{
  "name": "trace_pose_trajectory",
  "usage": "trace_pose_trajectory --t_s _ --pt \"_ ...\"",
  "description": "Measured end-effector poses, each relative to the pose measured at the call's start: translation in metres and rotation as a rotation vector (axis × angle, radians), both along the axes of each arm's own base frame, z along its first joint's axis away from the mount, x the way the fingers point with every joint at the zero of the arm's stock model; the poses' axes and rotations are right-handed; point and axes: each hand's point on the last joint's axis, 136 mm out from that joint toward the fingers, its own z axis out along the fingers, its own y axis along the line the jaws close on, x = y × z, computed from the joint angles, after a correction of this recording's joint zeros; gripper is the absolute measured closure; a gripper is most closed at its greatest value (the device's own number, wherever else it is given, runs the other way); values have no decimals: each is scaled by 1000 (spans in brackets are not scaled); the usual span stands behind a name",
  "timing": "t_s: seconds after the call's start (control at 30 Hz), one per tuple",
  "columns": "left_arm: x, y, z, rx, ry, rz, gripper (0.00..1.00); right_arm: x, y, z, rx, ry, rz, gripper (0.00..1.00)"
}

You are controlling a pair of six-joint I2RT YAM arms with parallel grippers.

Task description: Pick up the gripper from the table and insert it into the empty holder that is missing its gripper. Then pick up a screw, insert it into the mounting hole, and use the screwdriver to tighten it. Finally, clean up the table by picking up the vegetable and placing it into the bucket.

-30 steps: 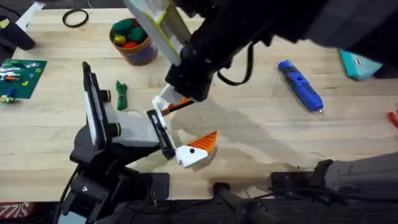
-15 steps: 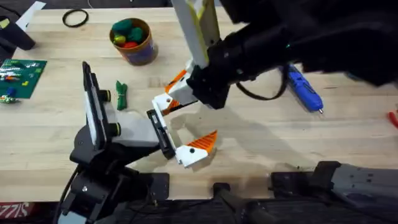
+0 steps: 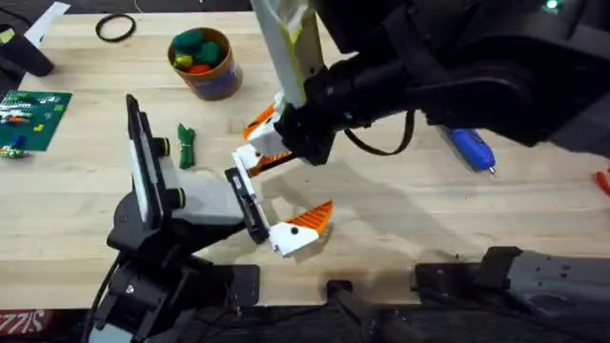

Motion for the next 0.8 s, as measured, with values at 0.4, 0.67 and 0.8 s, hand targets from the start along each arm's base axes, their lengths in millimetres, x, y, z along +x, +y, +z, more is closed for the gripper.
trace_pose_trajectory --t_s 0.4,0.67,0.8 --pt "0 0 0 0 0 0 14 5 7 -17 -27 9 10 995" --pt "0 0 0 0 0 0 15 5 7 -22 -27 9 10 995" --pt "0 0 0 0 0 0 14 6 8 -32 -26 8 10 995"
